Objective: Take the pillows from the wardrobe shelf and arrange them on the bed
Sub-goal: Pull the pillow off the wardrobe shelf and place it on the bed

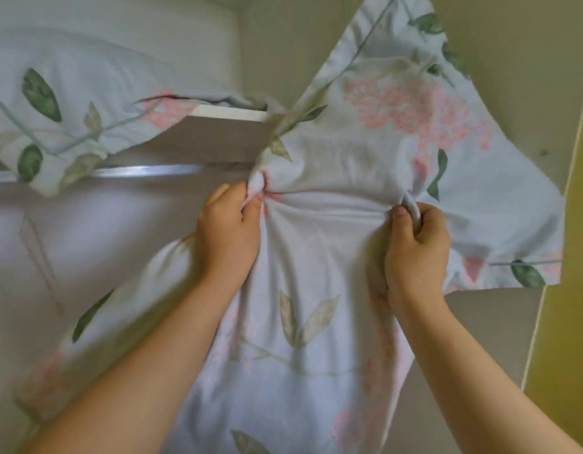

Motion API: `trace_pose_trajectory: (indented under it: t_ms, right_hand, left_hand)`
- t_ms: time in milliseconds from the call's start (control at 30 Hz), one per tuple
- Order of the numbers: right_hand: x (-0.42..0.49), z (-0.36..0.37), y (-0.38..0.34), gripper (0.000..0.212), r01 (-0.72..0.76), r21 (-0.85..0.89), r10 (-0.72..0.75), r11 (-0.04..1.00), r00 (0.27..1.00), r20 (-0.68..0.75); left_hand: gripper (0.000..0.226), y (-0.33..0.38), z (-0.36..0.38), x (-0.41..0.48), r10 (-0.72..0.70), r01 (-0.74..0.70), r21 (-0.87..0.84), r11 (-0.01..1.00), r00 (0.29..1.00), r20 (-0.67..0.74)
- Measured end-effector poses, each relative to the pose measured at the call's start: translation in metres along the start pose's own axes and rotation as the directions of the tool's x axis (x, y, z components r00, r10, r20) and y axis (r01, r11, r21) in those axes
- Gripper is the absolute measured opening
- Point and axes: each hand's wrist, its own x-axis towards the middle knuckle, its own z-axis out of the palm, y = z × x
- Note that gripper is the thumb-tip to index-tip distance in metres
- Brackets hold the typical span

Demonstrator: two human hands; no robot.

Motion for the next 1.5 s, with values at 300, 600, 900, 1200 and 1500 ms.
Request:
trace_pose_trajectory:
  t_ms: [300,600,900,1200,1500]
  right_hand:
    - [-0.056,-0.125,0.053,0.012,-0.239,-0.282,0.193,0.929,0.964,-0.183]
    - [-0.091,-0.259,0.072,0.015,-0.467,-0.370,0.246,0.803,0.825,-0.509]
    - [-0.101,-0.398,0.070,0.012,-0.600,-0.387,0.146,0.700,0.652,-0.744]
    - [-0.079,-0.532,0.096,0.012,-0.715,-0.329,0.113,0.617,0.494,-0.862]
    - [-0.071,-0.583,0.142,0.011,-0.812,-0.155,0.191,0.562,0.309,-0.932]
  left_hand:
    - [0.028,0.054,0.054,-0.118,0.033,0.059,-0.289,0.956,0.952,0.303]
    - [0.035,0.147,0.103,-0.218,0.117,0.175,-0.437,0.882,0.817,0.564]
    - [0.038,0.270,0.168,-0.308,0.228,0.342,-0.508,0.791,0.605,0.763]
    - [0.042,0.392,0.252,-0.386,0.296,0.491,-0.429,0.758,0.328,0.897]
    - [0.036,0.431,0.321,-0.443,0.333,0.539,-0.322,0.778,0.081,0.939]
